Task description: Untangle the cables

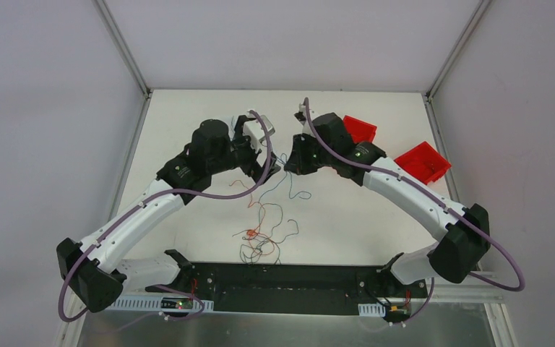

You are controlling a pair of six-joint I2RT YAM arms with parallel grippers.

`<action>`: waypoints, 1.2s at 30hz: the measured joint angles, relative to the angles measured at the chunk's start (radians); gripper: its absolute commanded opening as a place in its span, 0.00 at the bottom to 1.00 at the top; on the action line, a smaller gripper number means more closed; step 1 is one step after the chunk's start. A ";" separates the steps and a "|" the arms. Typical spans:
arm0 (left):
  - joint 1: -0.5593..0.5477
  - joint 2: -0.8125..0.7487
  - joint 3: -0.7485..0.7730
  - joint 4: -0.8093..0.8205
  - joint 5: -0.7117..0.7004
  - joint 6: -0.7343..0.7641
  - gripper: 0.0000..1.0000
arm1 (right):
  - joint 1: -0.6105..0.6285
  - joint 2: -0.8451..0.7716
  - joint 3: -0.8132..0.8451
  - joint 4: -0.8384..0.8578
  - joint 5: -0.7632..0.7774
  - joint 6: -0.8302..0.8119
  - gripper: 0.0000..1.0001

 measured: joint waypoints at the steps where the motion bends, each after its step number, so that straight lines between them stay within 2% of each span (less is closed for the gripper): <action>1: 0.000 0.015 0.006 0.002 0.027 0.006 0.99 | 0.009 0.000 0.000 0.005 -0.005 -0.005 0.00; 12: 0.000 0.069 0.028 0.015 0.225 0.080 1.00 | 0.035 -0.007 0.000 -0.001 -0.055 -0.079 0.00; 26: 0.000 -0.035 0.034 0.021 0.182 0.169 1.00 | 0.039 -0.008 0.000 -0.009 -0.031 -0.086 0.00; 36: -0.013 0.151 0.080 0.021 0.257 0.122 1.00 | 0.039 -0.023 0.000 0.003 -0.040 -0.083 0.00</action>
